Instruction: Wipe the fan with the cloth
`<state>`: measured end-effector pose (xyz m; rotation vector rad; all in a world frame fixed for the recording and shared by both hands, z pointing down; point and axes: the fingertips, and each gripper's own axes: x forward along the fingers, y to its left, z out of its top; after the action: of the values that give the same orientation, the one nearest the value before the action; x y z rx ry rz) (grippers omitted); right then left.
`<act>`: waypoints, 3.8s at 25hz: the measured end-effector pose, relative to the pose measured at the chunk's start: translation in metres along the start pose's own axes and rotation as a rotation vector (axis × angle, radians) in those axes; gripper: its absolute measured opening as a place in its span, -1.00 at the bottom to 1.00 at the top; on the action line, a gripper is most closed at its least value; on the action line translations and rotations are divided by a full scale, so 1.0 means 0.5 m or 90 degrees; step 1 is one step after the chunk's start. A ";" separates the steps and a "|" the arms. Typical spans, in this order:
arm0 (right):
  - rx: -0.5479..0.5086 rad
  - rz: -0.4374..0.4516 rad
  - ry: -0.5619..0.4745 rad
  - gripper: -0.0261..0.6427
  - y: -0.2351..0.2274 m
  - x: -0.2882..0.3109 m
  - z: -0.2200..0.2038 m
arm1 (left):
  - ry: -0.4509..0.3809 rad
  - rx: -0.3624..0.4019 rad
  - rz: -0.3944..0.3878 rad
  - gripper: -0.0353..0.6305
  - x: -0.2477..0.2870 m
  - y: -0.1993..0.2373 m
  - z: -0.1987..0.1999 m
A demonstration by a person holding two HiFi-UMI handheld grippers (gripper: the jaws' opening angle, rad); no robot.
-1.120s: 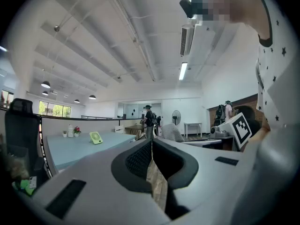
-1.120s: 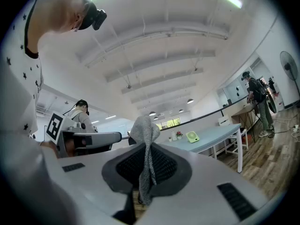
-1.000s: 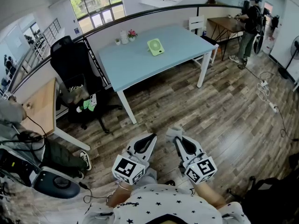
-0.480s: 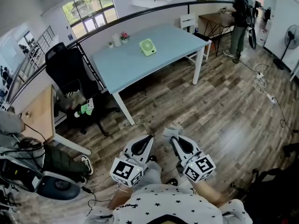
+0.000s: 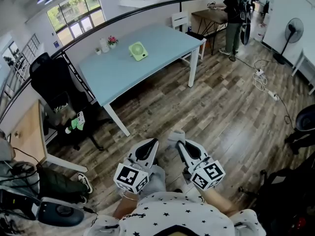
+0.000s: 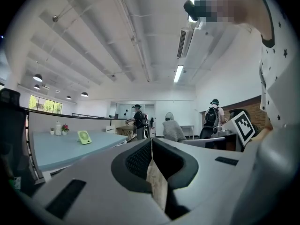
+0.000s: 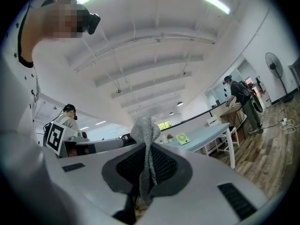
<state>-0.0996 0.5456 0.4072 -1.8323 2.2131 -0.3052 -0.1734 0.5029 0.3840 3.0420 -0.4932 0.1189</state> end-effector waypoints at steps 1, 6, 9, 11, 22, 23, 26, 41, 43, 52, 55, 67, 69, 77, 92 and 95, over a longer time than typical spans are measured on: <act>0.000 -0.003 0.000 -0.85 -0.009 0.008 0.002 | -0.003 -0.002 -0.004 -0.80 0.012 0.007 0.001; -0.002 -0.025 0.008 -0.85 -0.058 0.055 0.005 | -0.007 -0.018 -0.022 -0.80 0.066 0.052 -0.003; 0.004 -0.033 0.011 -0.85 -0.084 0.089 0.005 | -0.009 -0.022 -0.025 -0.80 0.094 0.086 -0.003; 0.008 -0.032 0.015 -0.85 -0.099 0.117 0.007 | -0.011 -0.022 -0.024 -0.80 0.113 0.112 0.000; 0.005 -0.031 0.037 -0.85 -0.160 0.291 0.012 | -0.011 -0.045 -0.015 -0.80 0.193 0.284 0.006; 0.004 -0.033 0.039 -0.85 -0.165 0.308 0.013 | -0.011 -0.046 -0.014 -0.80 0.199 0.302 0.008; 0.002 -0.034 0.050 -0.85 -0.177 0.355 0.013 | -0.010 -0.047 -0.012 -0.80 0.216 0.351 0.016; -0.008 -0.037 0.067 -0.85 -0.206 0.577 0.007 | -0.018 -0.061 0.011 -0.80 0.254 0.596 0.015; -0.011 -0.040 0.067 -0.85 -0.209 0.603 0.005 | -0.021 -0.061 0.011 -0.80 0.255 0.623 0.017; -0.009 -0.044 0.069 -0.85 -0.205 0.680 -0.001 | -0.032 -0.065 0.010 -0.80 0.255 0.697 0.018; -0.011 -0.043 0.078 -0.85 -0.209 0.688 -0.008 | -0.031 -0.069 0.010 -0.80 0.253 0.703 0.012; 0.025 0.045 0.077 -0.85 -0.245 0.799 -0.007 | -0.016 -0.061 0.116 -0.80 0.237 0.778 -0.001; 0.034 0.065 0.088 -0.85 -0.254 0.819 -0.015 | -0.010 -0.070 0.148 -0.80 0.241 0.799 -0.007; 0.064 0.105 0.118 -0.85 -0.341 0.898 -0.020 | -0.009 -0.073 0.203 -0.80 0.318 0.850 -0.005; 0.089 0.145 0.110 -0.85 -0.523 1.012 0.047 | 0.014 -0.055 0.245 -0.80 0.500 0.911 0.025; 0.094 0.147 0.109 -0.85 -0.562 1.026 0.058 | 0.015 -0.049 0.250 -0.80 0.539 0.917 0.033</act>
<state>0.0801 -0.0110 0.4384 -1.5084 2.4145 -0.5798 -0.0629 -0.0170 0.4108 2.8250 -1.0594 0.1479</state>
